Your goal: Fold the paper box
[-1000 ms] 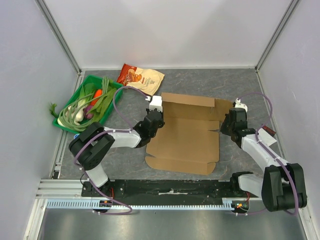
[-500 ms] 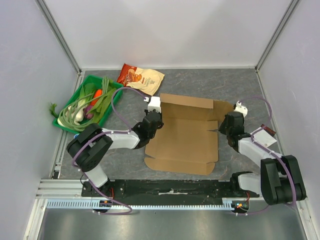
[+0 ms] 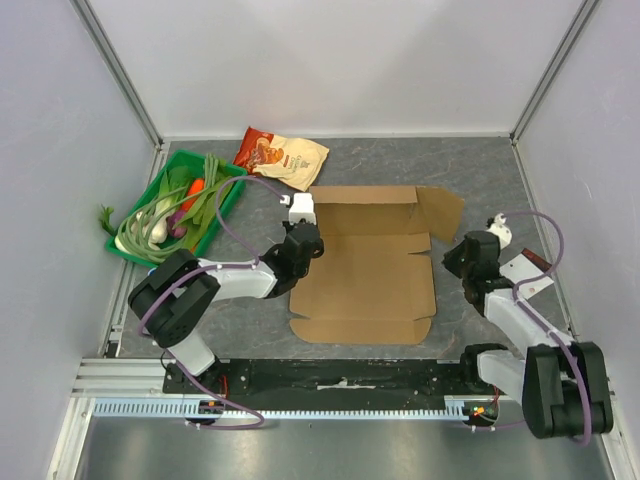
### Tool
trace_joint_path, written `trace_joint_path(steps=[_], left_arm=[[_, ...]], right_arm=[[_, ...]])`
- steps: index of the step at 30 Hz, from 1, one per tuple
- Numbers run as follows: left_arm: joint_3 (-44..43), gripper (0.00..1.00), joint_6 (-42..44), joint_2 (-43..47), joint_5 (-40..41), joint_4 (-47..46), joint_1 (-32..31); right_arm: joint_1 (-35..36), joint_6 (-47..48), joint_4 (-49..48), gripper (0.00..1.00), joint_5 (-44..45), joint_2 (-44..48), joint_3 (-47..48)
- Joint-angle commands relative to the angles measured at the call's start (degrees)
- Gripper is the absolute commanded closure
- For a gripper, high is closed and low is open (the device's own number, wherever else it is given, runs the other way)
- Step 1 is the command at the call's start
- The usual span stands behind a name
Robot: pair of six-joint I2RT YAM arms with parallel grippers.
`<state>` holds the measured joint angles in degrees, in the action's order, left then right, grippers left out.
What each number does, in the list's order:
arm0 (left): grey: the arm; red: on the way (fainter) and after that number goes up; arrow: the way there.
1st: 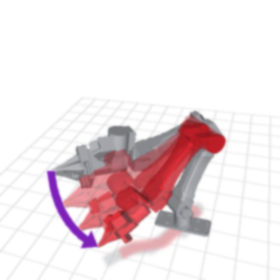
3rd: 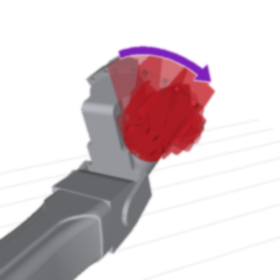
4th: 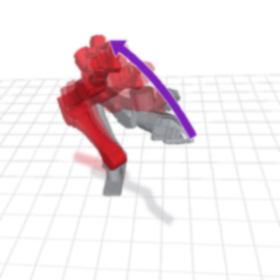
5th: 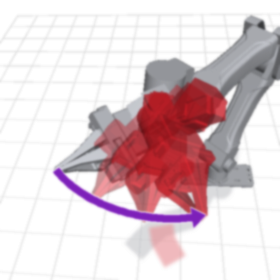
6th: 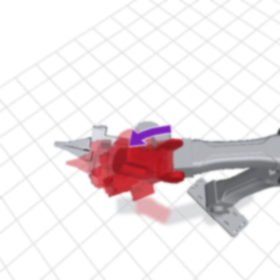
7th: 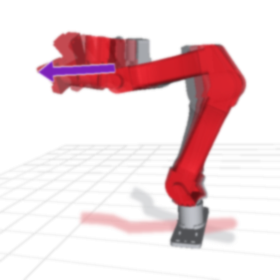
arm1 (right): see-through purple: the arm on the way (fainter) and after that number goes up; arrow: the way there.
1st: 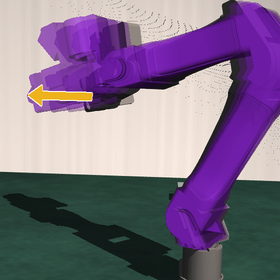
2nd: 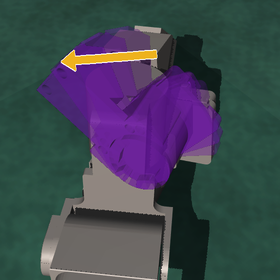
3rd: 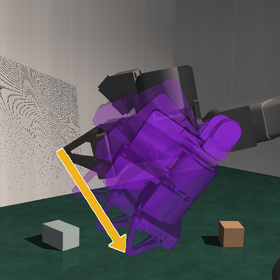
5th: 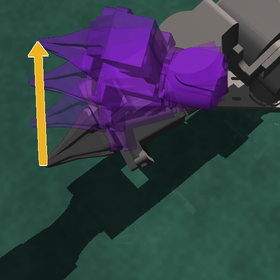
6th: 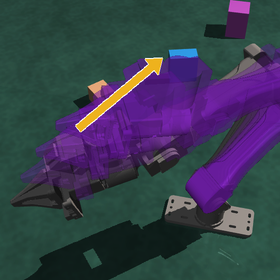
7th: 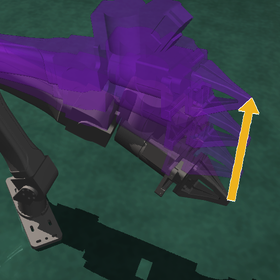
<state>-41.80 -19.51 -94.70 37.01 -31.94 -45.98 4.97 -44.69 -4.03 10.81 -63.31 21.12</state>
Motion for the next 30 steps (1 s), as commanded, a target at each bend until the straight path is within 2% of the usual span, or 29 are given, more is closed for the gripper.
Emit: trace_joint_path(steps=[1,3,4,8,11,13,15,18,21,25,27,30], left_arm=[[0.58,0.98,-6.5,3.11,4.56,0.56,0.18],[0.76,0.98,-8.52,3.38,4.38,1.88,0.1],[0.93,0.98,-9.05,3.46,4.12,2.06,0.18],[1.46,0.98,-10.9,3.9,3.42,2.41,0.1],[1.63,0.98,-10.99,4.25,2.98,2.5,0.18],[1.9,0.98,-10.99,4.52,2.71,2.24,0.1],[2.07,0.98,-10.82,4.61,2.45,1.89,0.1],[2.34,0.98,-10.2,4.7,2.1,1.62,0.1],[2.34,0.98,-9.41,4.7,2.27,1.27,0.1],[1.99,0.98,-9.15,4.52,2.27,1.18,0.1],[1.9,0.98,-9.32,4.34,2.01,1.18,0.1],[1.99,0.98,-9.76,4.17,2.01,1.18,0.01]], right_arm=[[-7.84,-4.79,0.61,0.94,-7.8,4.24,-0.11],[-9.62,-7.15,-5.61,1.0,-10.53,3.29,-3.53],[-10.5,-9.69,-8.85,1.0,-14.55,2.24,-4.76],[-10.6,-15.33,-28.68,1.0,-19.32,-5.75,-9.68],[-10.6,-16.04,-36.88,1.0,-21.26,-14.96,-9.52],[-10.6,-16.48,-43.65,1.0,-21.71,-17.8,-9.79],[-10.6,-16.66,-45.79,1.0,-22.58,-20.88,-9.26],[-10.51,-16.31,-47.29,1.0,-23.46,-22.03,-7.94],[-9.72,-13.08,-45.2,1.0,-21.2,-18.44,-7.94],[-6.48,-5.0,-31.44,1.0,-14.7,-9.57,-6.28],[-5.24,-2.26,-27.54,1.0,-11.79,-5.08,-5.4],[-1.99,0.65,-24.36,1.0,-8.44,-3.49,-4.08]])
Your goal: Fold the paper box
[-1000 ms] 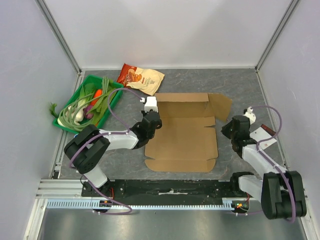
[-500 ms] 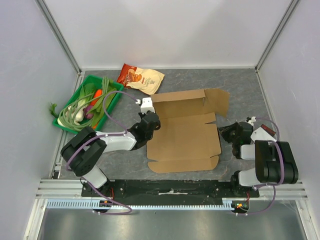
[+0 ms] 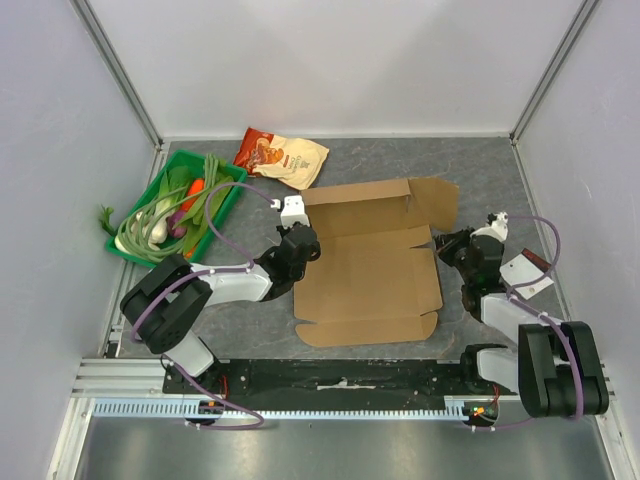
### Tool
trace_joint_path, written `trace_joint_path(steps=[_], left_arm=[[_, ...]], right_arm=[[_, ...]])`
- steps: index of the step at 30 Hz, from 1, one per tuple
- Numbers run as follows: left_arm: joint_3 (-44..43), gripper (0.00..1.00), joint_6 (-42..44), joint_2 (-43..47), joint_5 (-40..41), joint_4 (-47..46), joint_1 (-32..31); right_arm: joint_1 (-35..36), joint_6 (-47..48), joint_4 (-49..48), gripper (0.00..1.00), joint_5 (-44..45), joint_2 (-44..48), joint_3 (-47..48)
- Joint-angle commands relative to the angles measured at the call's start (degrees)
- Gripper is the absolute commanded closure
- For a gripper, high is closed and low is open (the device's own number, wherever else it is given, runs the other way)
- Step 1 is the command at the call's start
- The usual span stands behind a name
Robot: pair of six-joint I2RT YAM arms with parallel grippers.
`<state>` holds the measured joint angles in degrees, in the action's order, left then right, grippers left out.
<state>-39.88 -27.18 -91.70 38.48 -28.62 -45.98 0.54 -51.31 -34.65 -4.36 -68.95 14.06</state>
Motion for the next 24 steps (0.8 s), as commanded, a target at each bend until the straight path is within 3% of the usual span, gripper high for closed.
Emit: trace_joint_path(steps=[1,8,15,24], left_arm=[[-0.02,0.98,-2.18,1.09,0.46,-2.14,0.1],[-0.02,0.98,-2.26,1.35,0.37,-1.96,0.01],[-0.02,0.98,-2.0,1.44,0.28,-1.96,0.01],[0.15,0.98,-1.91,1.44,0.37,-1.88,-0.08]], right_arm=[[3.32,7.88,8.88,1.0,9.08,2.24,4.12],[6.06,14.47,11.19,1.0,14.9,0.49,6.76],[7.19,15.28,8.03,1.0,14.74,-5.75,8.61],[11.06,15.71,5.83,1.0,16.76,-5.58,9.75]])
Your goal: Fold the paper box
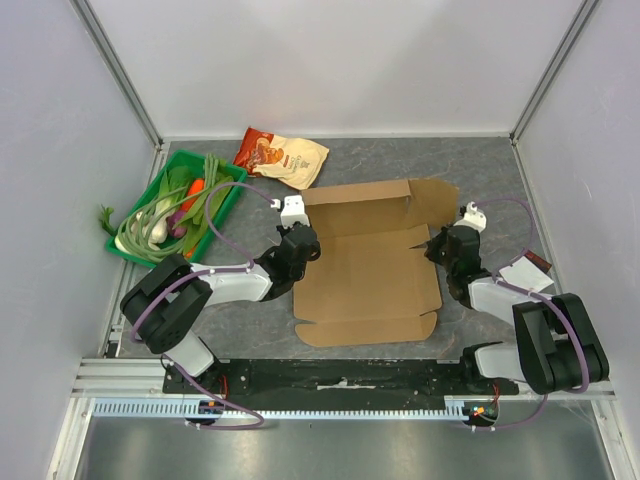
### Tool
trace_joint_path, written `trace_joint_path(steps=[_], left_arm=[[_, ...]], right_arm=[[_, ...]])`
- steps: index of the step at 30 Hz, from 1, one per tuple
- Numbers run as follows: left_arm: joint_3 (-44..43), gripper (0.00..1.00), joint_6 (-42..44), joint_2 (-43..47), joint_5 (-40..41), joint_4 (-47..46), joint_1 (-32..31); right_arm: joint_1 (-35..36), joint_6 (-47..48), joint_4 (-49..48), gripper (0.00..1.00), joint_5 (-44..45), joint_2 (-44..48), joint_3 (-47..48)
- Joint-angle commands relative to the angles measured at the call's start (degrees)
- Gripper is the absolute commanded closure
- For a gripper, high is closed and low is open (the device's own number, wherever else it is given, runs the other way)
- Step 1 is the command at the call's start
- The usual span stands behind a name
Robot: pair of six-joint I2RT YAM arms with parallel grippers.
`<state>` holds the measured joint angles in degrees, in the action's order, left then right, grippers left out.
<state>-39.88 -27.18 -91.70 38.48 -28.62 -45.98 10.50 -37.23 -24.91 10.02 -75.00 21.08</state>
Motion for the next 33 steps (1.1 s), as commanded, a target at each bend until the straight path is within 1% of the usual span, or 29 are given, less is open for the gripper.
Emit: trace_joint_path(steps=[1,8,10,13,20,27,33], left_arm=[[0.15,0.98,-1.91,1.44,0.37,-1.96,0.01],[0.76,0.98,-1.82,1.96,0.19,-1.88,0.01],[0.77,0.98,-1.91,2.05,0.11,-1.88,0.01],[0.68,0.98,-2.0,1.96,0.02,-1.88,-0.08],[0.42,0.98,-1.74,2.05,0.1,-1.88,-0.34],[0.24,0.98,-1.74,1.79,0.1,-1.79,-0.69],[0.59,0.98,-1.74,2.14,0.19,-1.79,-0.69]], right_arm=[[1.27,1.72,-4.53,1.0,2.55,0.47,2.74],[3.21,3.13,-6.21,1.0,3.6,-1.02,3.61],[3.3,3.22,-7.17,1.0,2.47,-2.16,4.32],[4.7,2.43,-8.67,1.0,1.76,-3.48,4.58],[8.83,1.37,-10.16,1.0,3.07,-6.12,4.58],[10.15,0.76,-10.69,1.0,1.93,-10.06,5.46],[10.68,-4.86,-11.92,1.0,1.49,-13.58,2.83]])
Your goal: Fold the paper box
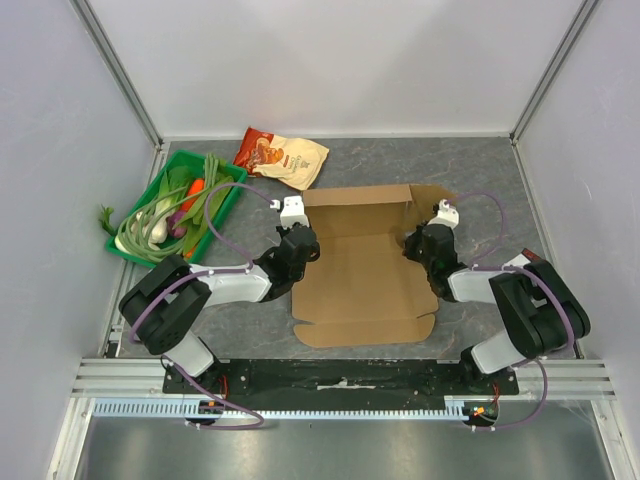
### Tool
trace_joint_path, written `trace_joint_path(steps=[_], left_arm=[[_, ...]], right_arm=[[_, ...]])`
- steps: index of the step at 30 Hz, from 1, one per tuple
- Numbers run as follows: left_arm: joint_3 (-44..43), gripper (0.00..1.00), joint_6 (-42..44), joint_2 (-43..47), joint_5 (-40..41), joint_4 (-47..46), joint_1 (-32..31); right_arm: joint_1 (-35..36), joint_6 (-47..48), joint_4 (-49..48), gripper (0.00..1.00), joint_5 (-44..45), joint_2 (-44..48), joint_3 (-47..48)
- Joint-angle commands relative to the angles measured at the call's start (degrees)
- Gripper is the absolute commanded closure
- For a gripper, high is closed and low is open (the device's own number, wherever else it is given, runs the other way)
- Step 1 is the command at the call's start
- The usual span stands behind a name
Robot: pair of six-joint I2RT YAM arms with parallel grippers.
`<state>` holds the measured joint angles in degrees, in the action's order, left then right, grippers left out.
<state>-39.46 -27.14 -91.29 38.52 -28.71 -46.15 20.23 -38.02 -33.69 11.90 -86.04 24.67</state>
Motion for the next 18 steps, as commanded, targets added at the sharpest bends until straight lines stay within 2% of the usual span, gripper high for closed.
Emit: trace_joint_path(steps=[1,5,11,16,18], left_arm=[[0.26,0.98,-1.78,1.72,0.32,-1.7,-0.61],[0.79,0.98,-2.13,1.81,0.33,-1.7,-0.52],[1.84,0.98,-2.22,2.52,0.85,-1.7,-0.52],[2.63,0.98,-1.78,3.22,1.55,-1.7,-0.61],[3.07,0.98,-0.73,3.57,1.91,-1.7,-0.52]], right_arm=[[0.87,-4.95,-3.05,1.0,-0.39,-3.34,-1.02],[0.87,-9.86,-4.89,1.0,-3.55,-6.33,-3.13],[1.56,-13.22,-3.66,1.0,-2.67,-7.74,-5.24],[1.92,-8.68,-1.21,1.0,-3.8,-4.15,-3.4],[1.92,-5.94,5.72,1.0,-4.51,1.97,-0.42]])
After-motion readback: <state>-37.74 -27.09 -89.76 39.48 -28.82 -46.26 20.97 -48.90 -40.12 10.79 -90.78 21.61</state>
